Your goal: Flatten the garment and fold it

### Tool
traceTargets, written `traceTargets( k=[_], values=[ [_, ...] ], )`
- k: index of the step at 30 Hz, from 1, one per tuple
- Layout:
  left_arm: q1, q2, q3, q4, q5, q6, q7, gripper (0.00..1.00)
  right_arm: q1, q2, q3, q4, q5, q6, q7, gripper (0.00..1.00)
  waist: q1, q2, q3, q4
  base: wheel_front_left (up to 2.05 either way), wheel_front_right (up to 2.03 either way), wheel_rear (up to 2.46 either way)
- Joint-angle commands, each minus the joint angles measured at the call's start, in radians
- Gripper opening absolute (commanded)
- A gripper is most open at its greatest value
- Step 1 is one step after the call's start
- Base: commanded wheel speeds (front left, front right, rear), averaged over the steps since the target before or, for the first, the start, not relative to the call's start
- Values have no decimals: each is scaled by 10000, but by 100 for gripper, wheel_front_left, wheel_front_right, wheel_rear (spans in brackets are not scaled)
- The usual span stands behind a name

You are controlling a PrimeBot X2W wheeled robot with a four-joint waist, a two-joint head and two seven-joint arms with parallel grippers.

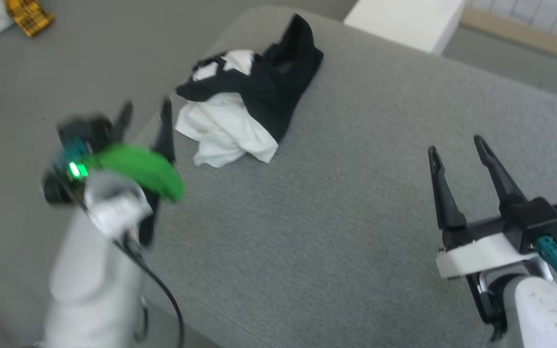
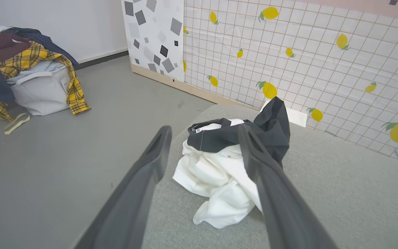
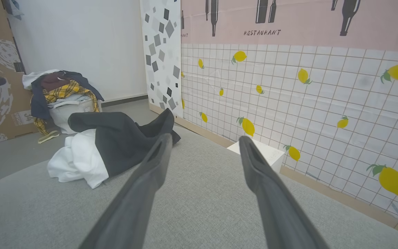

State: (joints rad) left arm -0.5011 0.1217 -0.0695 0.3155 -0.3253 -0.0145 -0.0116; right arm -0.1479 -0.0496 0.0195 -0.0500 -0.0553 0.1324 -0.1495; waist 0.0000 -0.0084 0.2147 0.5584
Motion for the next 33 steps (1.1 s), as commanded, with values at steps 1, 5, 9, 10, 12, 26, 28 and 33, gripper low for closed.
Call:
traceTargets(
  k=[1,5,9,10,12,26,28,33],
  values=[
    [-695,185,81,257,-185,-160,366,100,-220,-6,27,-95,-89,-17,36,100,0,80,1406,-985,0,0,0],
    [-2329,811,221,1075,-469,-390,1776,100,-690,-7,140,-239,-262,-17,70,100,0,80,2374,-1678,0,0,0],
    [-3561,1428,498,1744,-835,-446,3193,100,-1222,-56,249,-255,-298,-17,-2,100,0,80,3167,-2334,0,0,0],
    [-3805,1596,580,1917,-961,-453,3645,100,-1350,-63,262,-247,-284,-17,-41,100,0,80,3354,-2502,0,0,0],
    [-4150,1821,766,2160,-1230,-376,4449,100,-1543,-71,261,-211,-259,-17,-126,100,0,80,3632,-2765,0,0,0],
    [-3088,2611,1695,1944,-2167,1824,9346,100,-1887,-33,177,218,-36,-17,-607,100,0,80,4516,-3791,0,0,0],
    [-2689,2520,1730,1708,-2258,2136,9859,100,-1928,-29,147,258,-16,-17,-641,100,0,80,4504,-3810,0,0,0],
    [-1934,2471,1694,735,-2363,2245,10312,24,-2020,-20,98,407,24,-17,-713,100,0,80,4192,-3787,0,0,0]
  ],
)
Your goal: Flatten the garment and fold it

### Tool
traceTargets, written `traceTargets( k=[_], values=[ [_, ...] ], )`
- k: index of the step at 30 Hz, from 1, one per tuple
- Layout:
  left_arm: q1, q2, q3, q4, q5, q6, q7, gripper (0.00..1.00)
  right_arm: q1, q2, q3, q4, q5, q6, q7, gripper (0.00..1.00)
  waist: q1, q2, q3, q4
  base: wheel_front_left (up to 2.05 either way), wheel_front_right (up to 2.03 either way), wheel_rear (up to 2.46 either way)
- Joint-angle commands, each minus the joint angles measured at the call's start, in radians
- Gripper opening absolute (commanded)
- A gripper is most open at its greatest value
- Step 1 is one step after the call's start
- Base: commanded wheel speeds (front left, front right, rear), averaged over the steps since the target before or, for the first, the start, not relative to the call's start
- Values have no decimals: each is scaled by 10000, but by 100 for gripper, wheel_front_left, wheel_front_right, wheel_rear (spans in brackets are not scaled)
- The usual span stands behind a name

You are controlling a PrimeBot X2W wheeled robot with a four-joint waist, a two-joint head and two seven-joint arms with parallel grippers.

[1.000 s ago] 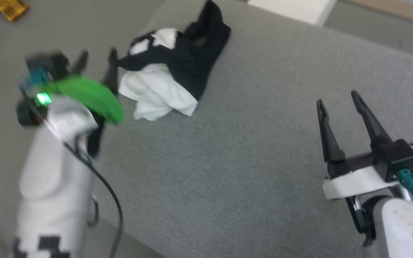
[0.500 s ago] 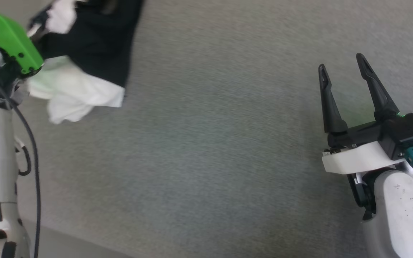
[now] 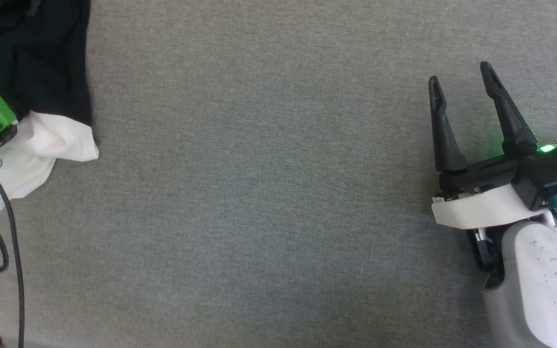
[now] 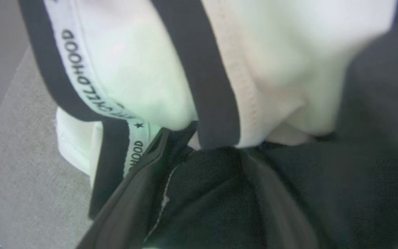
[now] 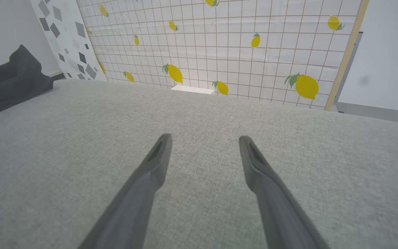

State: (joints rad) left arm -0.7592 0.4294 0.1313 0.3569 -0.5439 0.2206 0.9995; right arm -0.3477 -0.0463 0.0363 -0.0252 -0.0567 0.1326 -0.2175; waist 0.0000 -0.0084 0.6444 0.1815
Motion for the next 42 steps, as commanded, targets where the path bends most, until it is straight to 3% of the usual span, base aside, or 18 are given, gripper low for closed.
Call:
traceTargets(
  k=[1,4,11,15,19,27,42],
  values=[
    [749,-494,-315,48,-61,-216,-120,0,-21,-50,-75,199,47,-19,-51,100,0,80,-219,-9,0,0,0],
    [909,-114,-281,-454,360,-586,-1402,0,31,-46,-87,344,108,-19,-108,100,0,80,-634,-1,0,0,0],
    [475,474,-314,-552,1710,-1151,-5889,0,638,-42,-369,792,493,-19,-277,100,0,80,-2334,121,0,0,0],
    [-166,468,-400,-567,2128,-1369,-8254,0,1034,-41,-506,953,722,-19,-330,100,0,80,-3298,73,0,0,0],
    [-1040,255,-767,-624,2249,-1813,-9736,0,1417,-41,-615,1043,926,-19,-365,100,0,80,-4110,-96,0,0,0],
    [-2527,-518,-1918,-1028,2379,-2547,-10720,0,1935,-40,-587,1116,1208,-19,-388,100,0,80,-5033,-989,0,0,0],
    [-3270,-2489,-3565,-1456,1459,-3156,-10562,0,2470,-40,-559,1096,1306,-19,-286,100,0,80,-5567,-3321,0,0,0]
  ],
)
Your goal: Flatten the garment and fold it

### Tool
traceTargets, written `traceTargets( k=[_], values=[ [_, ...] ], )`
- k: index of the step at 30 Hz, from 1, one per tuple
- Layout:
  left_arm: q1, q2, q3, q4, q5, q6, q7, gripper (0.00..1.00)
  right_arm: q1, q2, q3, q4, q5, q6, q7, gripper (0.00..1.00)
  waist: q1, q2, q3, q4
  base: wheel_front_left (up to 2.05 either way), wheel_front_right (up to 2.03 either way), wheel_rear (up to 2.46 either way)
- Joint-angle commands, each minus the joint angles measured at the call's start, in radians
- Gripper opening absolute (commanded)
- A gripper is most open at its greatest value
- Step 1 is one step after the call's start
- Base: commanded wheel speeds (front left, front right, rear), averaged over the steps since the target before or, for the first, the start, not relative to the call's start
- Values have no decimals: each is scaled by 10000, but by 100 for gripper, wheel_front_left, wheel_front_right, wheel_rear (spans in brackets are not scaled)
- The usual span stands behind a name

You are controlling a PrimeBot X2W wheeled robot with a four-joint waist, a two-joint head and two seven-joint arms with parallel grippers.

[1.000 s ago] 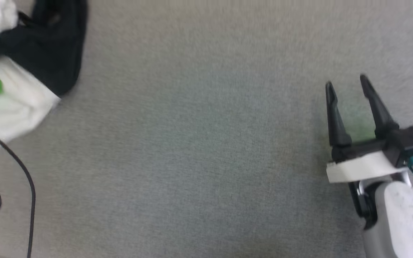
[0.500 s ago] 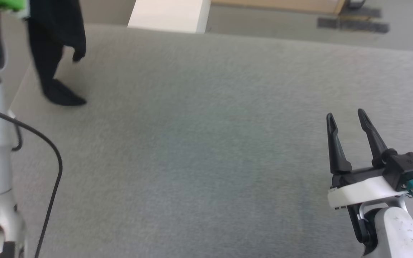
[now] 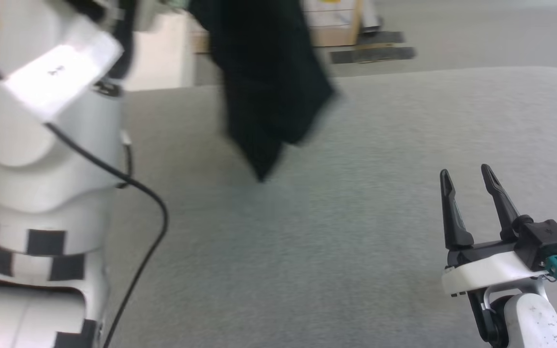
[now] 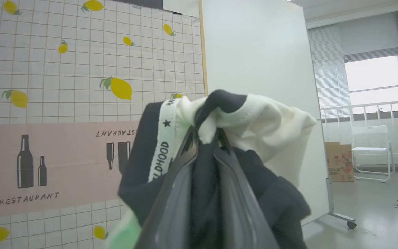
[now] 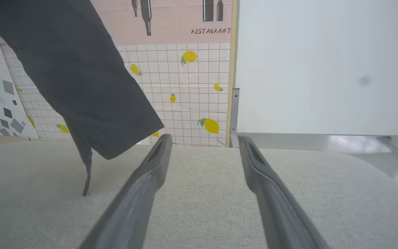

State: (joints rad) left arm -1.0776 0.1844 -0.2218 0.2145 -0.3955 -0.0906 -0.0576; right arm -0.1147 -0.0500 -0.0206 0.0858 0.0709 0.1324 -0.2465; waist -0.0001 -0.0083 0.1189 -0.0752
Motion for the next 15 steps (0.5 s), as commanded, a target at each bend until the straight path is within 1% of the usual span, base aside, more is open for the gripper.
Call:
traceTargets(
  k=[1,5,9,15],
  values=[
    [-36,-94,-184,-12,-19,-67,100,0,152,-3,29,-22,40,-17,11,100,1,80,-313,-870,0,0,0],
    [475,-379,-872,271,-72,-136,674,0,193,-3,111,-109,105,-17,48,100,1,80,-228,-1311,0,0,0],
    [1443,-581,-1582,930,-191,-165,1490,0,221,-3,178,-130,161,-17,57,100,1,80,-121,-1654,0,0,0],
    [3132,-683,-2500,2660,-186,59,2970,0,149,-3,289,-118,256,-17,46,100,1,80,122,-2040,0,0,0]
  ],
)
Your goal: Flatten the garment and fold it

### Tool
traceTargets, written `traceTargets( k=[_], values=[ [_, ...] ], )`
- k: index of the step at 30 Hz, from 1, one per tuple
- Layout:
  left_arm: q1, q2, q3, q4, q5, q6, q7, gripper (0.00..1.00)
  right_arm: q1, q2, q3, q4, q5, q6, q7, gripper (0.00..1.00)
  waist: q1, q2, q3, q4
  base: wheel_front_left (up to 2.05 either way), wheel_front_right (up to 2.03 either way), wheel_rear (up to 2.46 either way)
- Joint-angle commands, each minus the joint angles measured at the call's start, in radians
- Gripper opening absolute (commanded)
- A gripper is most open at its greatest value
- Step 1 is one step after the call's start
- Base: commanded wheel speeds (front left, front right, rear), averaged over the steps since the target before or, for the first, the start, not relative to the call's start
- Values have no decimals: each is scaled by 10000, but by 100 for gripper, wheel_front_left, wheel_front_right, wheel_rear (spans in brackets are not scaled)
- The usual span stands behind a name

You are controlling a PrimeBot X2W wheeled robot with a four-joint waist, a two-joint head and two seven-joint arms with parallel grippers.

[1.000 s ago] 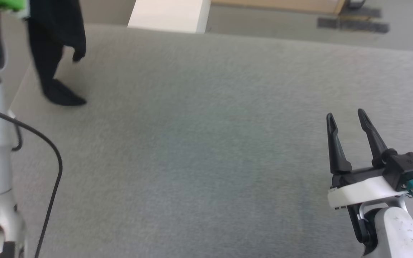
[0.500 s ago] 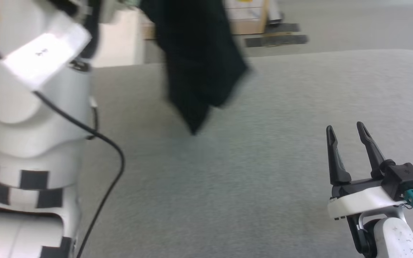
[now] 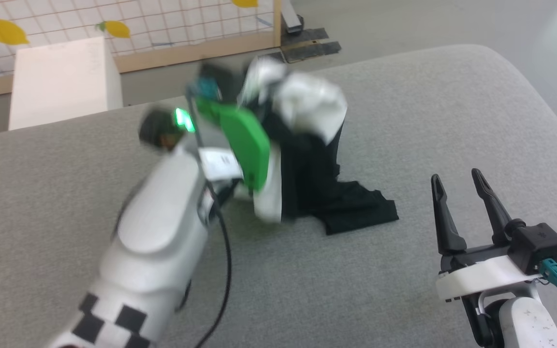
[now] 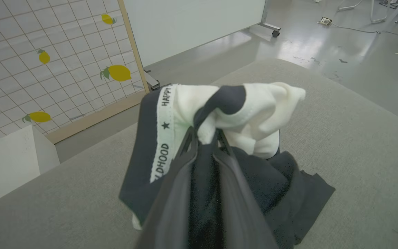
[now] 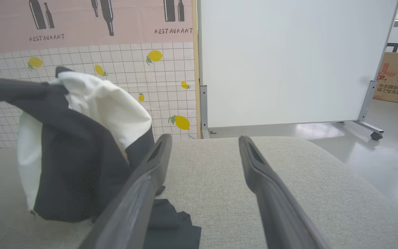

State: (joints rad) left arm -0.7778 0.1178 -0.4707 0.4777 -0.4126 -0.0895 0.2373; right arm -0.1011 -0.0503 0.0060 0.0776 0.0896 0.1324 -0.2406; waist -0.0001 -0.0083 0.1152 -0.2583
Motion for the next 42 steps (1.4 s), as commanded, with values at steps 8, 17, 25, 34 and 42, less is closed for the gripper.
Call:
traceTargets(
  k=[8,17,25,34,42],
  values=[
    [1427,-176,-654,2168,-360,201,2101,0,-48,1,20,-4,123,-17,-65,100,1,80,355,-270,0,0,0],
    [1822,-381,-287,1866,-1030,290,1583,100,-69,1,-50,40,119,-17,-103,100,1,80,344,137,0,0,0],
    [2257,100,861,-461,-607,631,-3407,100,1,1,-157,-80,31,-17,-35,100,1,80,89,670,0,0,0],
    [4015,900,2043,-1913,-243,954,-4970,100,194,1,-338,-214,-23,-17,91,100,1,80,-273,1210,0,0,0],
    [5696,908,2962,-2962,450,762,-4988,100,398,1,-358,-371,-101,-17,233,100,1,80,-387,1622,0,0,0]
  ],
)
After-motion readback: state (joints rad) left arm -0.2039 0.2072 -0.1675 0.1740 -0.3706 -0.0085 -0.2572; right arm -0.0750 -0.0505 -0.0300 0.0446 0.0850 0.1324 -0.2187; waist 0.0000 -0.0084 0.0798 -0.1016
